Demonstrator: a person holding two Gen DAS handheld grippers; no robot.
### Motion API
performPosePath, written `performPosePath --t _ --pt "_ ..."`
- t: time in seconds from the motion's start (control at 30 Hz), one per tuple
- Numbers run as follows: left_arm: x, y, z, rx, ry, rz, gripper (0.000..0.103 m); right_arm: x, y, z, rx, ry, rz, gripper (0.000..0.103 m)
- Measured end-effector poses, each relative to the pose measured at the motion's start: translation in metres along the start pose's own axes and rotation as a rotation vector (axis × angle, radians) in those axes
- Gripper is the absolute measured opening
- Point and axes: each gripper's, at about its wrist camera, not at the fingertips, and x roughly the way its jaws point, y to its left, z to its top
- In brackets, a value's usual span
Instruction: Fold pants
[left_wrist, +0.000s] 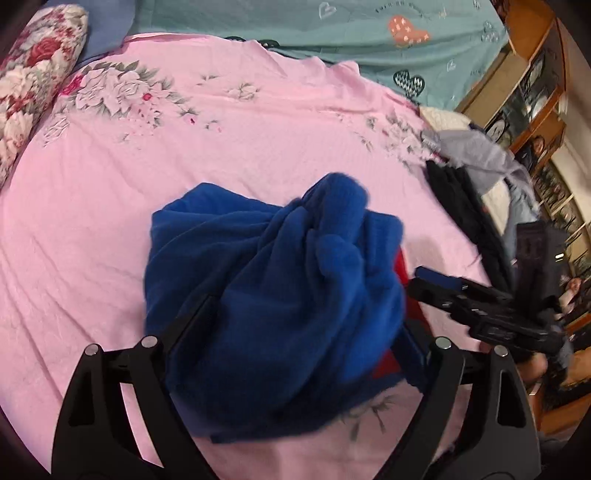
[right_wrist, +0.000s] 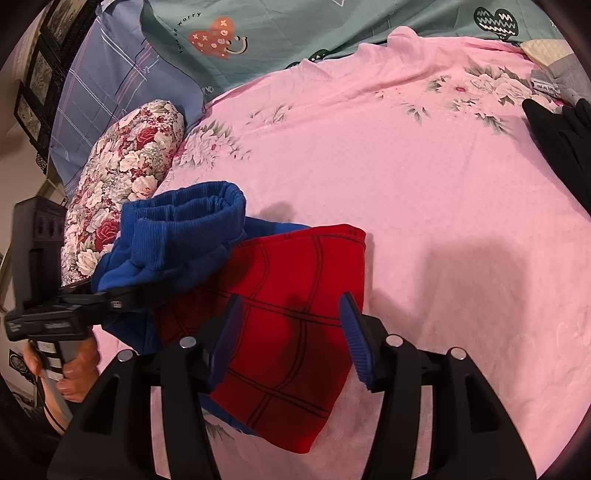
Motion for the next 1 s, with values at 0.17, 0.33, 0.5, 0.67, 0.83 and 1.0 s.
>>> performPosePath --t 0.17,0.33,0.5,0.67,0.83,1.0 --pt "-0.05 0.016 -0.005 -0.042 -0.116 -0.017 0.097 0.005 0.009 0.005 0.0 0.003 0.02 0.055" --pt "-0.064 0.038 -0.005 -0.073 -0.192 0.158 0.099 0.007 0.016 0.009 0.001 -0.005 0.029 0.063" --pt "-0.016 0.057 -0.013 -0.087 -0.064 0.328 0.099 0.006 0.018 0.011 0.025 0.001 0.012 0.063" --pt "0.005 0.053 -0.031 -0.079 -0.026 0.297 0.099 -0.004 0.021 0.016 0.043 -0.031 0.023 0.063" --pt "0.002 0.048 -0.03 -0.034 -0.033 0.324 0.099 -0.006 0.037 0.028 0.038 -0.052 0.122 0.079" --pt "0.005 0.053 -0.03 -0.069 -0.025 0.297 0.099 0.024 0.062 0.039 0.005 0.027 0.145 0.084"
